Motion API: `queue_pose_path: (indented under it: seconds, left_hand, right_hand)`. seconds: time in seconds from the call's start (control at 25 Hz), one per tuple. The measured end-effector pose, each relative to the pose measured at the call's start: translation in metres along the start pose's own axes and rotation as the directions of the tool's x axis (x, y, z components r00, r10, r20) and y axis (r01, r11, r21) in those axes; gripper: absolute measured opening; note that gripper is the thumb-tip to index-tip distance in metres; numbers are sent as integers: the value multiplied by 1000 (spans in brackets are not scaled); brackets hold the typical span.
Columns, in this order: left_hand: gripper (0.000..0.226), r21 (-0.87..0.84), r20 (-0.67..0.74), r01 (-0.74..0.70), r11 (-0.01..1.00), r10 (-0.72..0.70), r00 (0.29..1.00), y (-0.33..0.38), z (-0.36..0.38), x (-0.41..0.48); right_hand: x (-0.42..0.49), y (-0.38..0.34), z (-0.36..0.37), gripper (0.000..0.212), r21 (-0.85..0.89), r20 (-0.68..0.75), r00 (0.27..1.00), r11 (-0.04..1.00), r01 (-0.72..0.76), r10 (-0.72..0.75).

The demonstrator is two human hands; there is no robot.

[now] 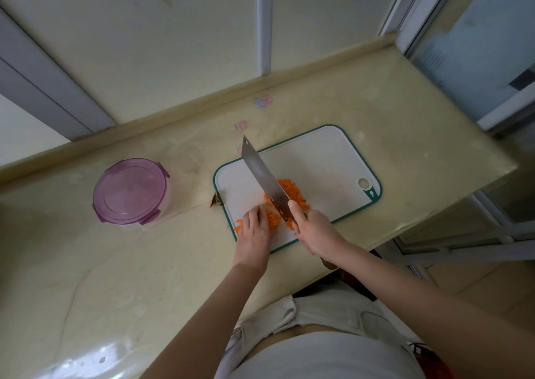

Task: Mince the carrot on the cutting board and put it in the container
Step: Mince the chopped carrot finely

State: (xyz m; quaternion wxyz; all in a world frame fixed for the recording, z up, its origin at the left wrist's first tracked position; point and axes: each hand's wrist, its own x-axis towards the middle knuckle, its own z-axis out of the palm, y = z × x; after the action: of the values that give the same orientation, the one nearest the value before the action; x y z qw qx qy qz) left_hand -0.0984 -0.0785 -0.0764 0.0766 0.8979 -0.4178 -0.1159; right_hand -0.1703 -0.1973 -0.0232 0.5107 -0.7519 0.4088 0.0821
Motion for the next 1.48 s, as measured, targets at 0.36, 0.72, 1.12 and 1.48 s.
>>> queue_pose_path:
  seconds: [0.36, 0.72, 1.12, 1.48]
  left_hand:
    - [69, 150, 30, 5, 989, -9, 1000, -1, 2, 0]
    - [68, 148, -1, 38, 988, -38, 999, 3, 10, -1]
    - [71, 94, -4, 26, 995, -25, 1000, 3, 9, 1]
    - [78, 101, 95, 88, 991, -98, 991, 5, -3, -3]
  right_hand:
    - [-12, 9, 8, 59, -24, 48, 997, 998, -52, 53]
    - [-10, 10, 19, 61, -140, 7, 999, 990, -32, 34]
    - [2, 6, 28, 59, -186, -20, 998, 981, 54, -59]
    - [12, 6, 8, 61, -39, -44, 999, 999, -4, 2]
